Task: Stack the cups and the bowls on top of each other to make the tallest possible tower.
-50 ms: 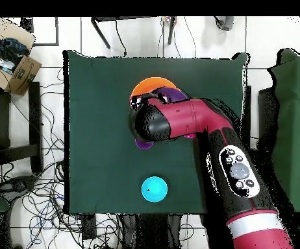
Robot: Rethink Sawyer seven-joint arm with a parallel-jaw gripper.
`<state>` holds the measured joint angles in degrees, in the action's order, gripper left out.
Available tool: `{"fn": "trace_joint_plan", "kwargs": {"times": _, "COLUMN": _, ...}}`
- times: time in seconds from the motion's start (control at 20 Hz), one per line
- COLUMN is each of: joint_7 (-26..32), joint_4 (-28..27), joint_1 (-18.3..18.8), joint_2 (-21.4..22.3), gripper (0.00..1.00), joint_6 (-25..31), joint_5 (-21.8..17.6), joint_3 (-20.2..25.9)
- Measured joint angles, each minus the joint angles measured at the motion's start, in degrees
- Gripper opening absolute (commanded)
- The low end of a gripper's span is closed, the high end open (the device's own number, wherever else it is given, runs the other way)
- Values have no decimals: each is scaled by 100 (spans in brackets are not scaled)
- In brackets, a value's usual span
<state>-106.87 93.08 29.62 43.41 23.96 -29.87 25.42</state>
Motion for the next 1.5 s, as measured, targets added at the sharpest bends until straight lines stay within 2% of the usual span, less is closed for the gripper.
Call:
{"fn": "trace_joint_plan", "kwargs": {"times": 0.55, "joint_7": 0, "joint_4": -355, "joint_1": -227, "joint_2": -170, "gripper": 100, "joint_6": -1, "joint_5": -13, "joint_3": -357}}
{"fn": "trace_joint_plan", "kwargs": {"times": 1.5, "joint_7": 0, "joint_4": -504, "joint_1": -407, "joint_2": -368, "gripper": 100, "joint_6": -1, "joint_5": 171, "joint_3": -385}}
